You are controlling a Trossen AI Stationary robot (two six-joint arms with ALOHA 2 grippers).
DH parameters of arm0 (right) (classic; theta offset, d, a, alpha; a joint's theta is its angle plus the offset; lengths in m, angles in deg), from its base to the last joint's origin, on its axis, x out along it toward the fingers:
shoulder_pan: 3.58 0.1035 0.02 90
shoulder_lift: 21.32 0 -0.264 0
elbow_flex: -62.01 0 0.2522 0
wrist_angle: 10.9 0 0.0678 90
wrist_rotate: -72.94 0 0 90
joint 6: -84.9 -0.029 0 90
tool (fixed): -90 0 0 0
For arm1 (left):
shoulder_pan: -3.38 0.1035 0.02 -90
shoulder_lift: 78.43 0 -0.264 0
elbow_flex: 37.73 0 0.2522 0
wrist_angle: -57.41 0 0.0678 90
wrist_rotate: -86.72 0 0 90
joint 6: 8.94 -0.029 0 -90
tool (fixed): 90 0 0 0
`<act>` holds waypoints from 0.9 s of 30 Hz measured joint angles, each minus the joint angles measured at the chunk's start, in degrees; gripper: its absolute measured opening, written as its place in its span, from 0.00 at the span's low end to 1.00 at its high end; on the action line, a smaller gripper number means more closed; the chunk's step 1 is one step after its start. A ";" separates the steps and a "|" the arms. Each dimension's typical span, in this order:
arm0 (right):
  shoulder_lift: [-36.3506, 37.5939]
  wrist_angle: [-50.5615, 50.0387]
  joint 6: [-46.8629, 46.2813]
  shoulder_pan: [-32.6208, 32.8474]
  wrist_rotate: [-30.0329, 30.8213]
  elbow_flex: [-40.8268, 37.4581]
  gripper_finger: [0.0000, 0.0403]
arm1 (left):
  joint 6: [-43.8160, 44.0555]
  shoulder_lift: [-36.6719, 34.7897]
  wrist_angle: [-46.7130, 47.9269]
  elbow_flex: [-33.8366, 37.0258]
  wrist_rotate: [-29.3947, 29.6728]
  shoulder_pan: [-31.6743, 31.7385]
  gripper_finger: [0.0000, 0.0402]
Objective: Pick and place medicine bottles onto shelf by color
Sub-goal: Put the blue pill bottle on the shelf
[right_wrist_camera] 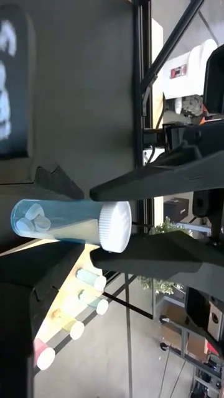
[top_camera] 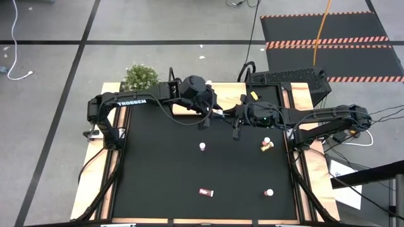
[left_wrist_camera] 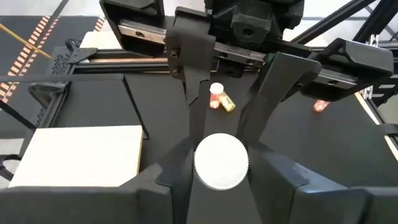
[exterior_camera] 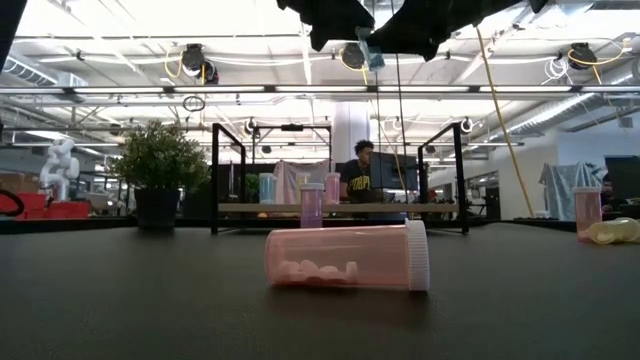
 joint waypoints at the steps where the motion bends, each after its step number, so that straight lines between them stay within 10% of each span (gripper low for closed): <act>1: 0.00 0.06 0.00 0.00 0.00 0.00 0.25 | 0.00 0.00 -0.02 0.00 0.00 0.00 0.32; 27: 4.18 -8.56 -9.31 -2.91 6.96 0.02 0.57 | 1.69 -2.41 18.03 7.55 9.40 10.88 0.33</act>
